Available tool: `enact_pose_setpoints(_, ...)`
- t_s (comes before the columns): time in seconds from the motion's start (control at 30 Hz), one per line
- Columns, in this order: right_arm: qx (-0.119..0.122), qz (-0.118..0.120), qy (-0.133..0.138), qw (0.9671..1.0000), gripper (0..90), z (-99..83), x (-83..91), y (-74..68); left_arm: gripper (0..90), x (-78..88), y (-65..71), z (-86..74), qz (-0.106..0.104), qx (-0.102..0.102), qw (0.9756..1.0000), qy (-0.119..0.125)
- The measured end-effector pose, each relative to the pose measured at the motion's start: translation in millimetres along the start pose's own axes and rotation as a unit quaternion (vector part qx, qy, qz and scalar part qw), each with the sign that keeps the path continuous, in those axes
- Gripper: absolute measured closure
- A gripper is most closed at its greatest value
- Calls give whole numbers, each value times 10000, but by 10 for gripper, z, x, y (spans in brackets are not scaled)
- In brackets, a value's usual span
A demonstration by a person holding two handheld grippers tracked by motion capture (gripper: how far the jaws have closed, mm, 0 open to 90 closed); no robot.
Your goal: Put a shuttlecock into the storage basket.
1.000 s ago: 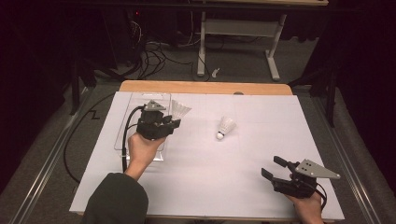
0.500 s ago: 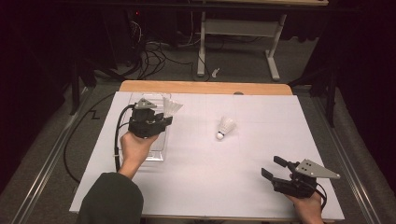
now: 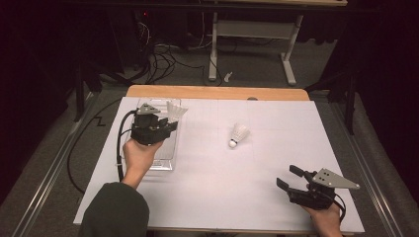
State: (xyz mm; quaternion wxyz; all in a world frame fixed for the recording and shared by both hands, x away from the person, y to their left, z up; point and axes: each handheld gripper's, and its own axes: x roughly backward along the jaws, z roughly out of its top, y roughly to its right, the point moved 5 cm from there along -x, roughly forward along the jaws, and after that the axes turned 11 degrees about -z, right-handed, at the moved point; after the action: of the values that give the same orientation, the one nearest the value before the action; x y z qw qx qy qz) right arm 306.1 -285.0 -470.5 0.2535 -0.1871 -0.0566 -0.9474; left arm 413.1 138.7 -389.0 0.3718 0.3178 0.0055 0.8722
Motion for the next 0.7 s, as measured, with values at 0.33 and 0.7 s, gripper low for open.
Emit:
enact_pose_setpoints(0.33,-3,6,-6,10000,297,0,0,0,654,41,-84,-28,90,86,9999,37)
enact_pose_setpoints(0.7,1,12,-11,10000,297,-1,-2,-2,654,80,-167,-45,166,196,9996,88)
